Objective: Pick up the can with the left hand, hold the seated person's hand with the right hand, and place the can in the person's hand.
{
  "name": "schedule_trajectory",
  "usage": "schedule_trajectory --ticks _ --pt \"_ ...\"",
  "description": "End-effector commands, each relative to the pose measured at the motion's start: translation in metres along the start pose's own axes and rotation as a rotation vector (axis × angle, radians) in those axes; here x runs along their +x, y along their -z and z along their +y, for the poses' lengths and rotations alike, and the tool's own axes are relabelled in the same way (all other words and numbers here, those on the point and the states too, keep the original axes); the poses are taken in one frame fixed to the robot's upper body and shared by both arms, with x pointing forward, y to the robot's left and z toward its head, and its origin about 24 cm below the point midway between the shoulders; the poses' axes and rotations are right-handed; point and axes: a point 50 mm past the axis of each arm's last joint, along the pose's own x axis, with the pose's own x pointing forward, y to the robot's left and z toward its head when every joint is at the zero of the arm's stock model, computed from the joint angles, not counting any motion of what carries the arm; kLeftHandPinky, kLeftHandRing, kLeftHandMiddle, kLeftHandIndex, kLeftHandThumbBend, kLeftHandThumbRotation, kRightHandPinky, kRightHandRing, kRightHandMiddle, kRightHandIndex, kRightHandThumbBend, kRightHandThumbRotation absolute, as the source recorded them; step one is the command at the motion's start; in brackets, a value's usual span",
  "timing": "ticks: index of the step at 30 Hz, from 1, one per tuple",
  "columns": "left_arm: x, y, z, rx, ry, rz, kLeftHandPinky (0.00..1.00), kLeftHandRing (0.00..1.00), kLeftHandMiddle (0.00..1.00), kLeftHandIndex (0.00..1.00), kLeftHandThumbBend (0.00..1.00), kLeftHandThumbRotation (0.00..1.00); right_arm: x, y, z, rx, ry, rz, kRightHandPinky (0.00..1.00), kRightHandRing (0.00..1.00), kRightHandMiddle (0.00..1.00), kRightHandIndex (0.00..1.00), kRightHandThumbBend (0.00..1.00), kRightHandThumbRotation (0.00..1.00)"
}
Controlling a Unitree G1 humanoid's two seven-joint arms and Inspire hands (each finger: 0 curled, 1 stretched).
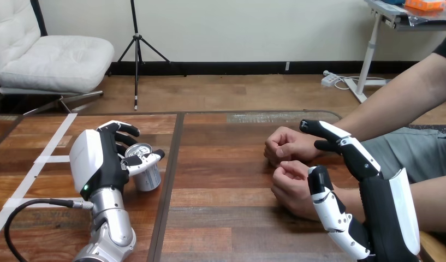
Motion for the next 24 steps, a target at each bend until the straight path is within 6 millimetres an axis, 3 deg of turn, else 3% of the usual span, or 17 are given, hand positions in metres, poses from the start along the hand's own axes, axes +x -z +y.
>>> schedule_trajectory --ticks 1,24 --pt "0.0165 -0.0257 0.0093 -0.054 -0.071 -0.106 0.41 0.44 0.5 0.53 0.67 0.0 0.0139 -0.0066 -0.0016 0.002 0.03 -0.071 0.74 0.81 0.79 0.78 0.3 0.71" --pt "0.0171 -0.0313 0.0105 -0.08 -0.081 -0.145 0.41 0.45 0.51 0.53 0.67 0.0 0.0141 -0.0067 0.0 0.011 0.031 -0.076 0.74 0.81 0.79 0.78 0.29 0.72"
